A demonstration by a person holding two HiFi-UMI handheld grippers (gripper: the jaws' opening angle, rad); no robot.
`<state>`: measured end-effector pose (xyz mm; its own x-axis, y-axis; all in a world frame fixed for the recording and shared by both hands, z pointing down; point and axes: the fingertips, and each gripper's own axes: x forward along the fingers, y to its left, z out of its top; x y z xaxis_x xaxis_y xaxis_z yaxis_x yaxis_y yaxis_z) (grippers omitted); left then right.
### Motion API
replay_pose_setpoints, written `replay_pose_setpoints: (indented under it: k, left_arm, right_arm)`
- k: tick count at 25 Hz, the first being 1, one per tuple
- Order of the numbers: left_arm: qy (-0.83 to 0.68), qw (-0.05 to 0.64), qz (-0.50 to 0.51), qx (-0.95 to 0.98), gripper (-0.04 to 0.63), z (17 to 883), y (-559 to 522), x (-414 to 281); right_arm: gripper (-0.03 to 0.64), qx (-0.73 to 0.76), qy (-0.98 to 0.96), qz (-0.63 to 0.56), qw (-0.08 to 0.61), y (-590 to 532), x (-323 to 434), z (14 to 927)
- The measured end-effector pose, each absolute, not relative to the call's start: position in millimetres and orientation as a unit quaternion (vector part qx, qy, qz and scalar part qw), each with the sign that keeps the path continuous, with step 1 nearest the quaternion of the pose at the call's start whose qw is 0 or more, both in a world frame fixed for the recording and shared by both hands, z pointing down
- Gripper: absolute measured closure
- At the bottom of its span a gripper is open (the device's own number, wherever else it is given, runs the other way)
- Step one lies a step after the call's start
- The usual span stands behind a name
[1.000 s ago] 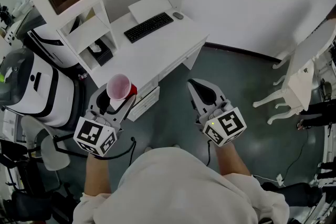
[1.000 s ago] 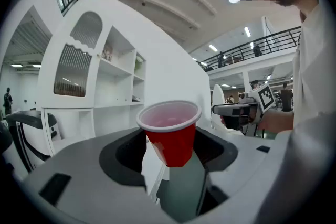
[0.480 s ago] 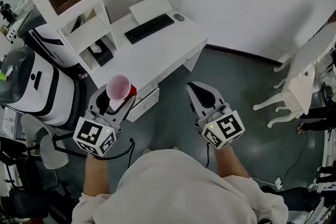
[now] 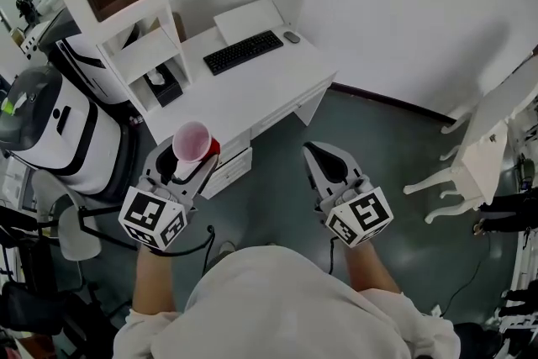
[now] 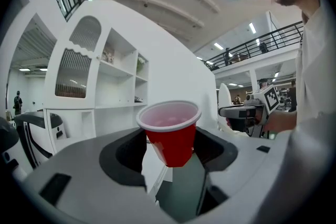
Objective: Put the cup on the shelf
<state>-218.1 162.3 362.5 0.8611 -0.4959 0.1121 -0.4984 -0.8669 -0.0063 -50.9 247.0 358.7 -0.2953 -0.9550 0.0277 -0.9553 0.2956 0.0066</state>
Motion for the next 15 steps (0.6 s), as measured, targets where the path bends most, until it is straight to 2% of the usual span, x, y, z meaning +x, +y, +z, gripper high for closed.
replay_pose_setpoints:
  k: [15]
  left_arm:
    - [-0.276,-0.002,0.057,0.959,0.316,354.9,157.5,-191.3]
  right_arm:
    - [0.612,0.571,-0.821,0.012,0.014,239.8,-28.5,368.9]
